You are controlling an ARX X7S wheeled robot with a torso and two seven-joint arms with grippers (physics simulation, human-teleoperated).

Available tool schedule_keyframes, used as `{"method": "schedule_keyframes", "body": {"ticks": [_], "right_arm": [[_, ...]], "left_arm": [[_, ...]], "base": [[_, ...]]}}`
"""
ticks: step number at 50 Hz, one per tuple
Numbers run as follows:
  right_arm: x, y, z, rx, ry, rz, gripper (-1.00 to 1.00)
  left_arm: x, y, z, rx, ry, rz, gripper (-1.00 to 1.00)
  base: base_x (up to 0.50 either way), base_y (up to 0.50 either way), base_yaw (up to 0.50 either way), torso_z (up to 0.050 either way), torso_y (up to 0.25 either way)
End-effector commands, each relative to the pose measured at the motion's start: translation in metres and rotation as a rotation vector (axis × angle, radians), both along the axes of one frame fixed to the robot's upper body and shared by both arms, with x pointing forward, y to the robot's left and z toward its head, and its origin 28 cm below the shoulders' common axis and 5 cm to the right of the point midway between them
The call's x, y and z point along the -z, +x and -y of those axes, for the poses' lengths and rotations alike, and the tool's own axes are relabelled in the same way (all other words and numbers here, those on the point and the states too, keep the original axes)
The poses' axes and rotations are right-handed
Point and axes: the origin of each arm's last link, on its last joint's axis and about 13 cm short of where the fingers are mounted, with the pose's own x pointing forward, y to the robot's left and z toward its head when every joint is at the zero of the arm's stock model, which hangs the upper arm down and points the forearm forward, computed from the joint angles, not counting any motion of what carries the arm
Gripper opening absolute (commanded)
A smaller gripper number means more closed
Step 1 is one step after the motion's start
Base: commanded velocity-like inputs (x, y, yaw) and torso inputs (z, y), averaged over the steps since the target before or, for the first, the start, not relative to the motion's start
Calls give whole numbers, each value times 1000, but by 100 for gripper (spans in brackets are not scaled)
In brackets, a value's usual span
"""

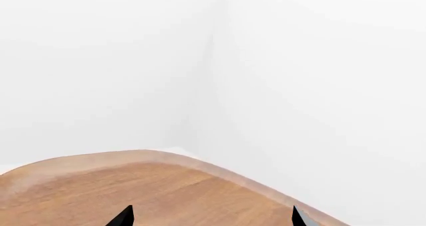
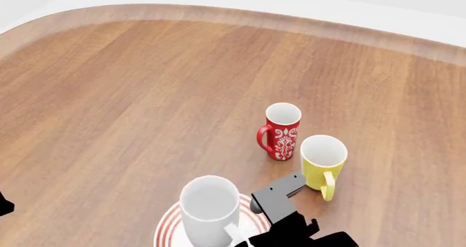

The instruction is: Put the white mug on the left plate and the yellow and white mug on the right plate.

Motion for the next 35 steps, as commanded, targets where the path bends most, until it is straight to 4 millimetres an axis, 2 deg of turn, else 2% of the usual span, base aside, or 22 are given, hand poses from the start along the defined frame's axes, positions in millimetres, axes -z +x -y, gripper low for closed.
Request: {"method": "schedule_keyframes", "body": {"ticks": [1, 12, 24, 35], "right_arm": [[-3, 2, 0, 8, 0, 15, 100], [-5, -26, 15, 39, 33, 33, 100], [-20, -64, 26, 31, 31, 71, 100], [-37, -81, 34, 67, 79, 174, 100]], "left_arm": [[-1, -1, -1, -2, -3, 3, 100], [-1, 0, 0, -5, -5, 3, 100], [1, 4, -1, -8, -6, -2, 100], [1, 5, 0, -5, -2, 0, 100]], "base": [[0, 0, 0, 0, 0], [0, 0, 0, 0, 0], [0, 0, 0, 0, 0], [0, 0, 0, 0, 0]]}}
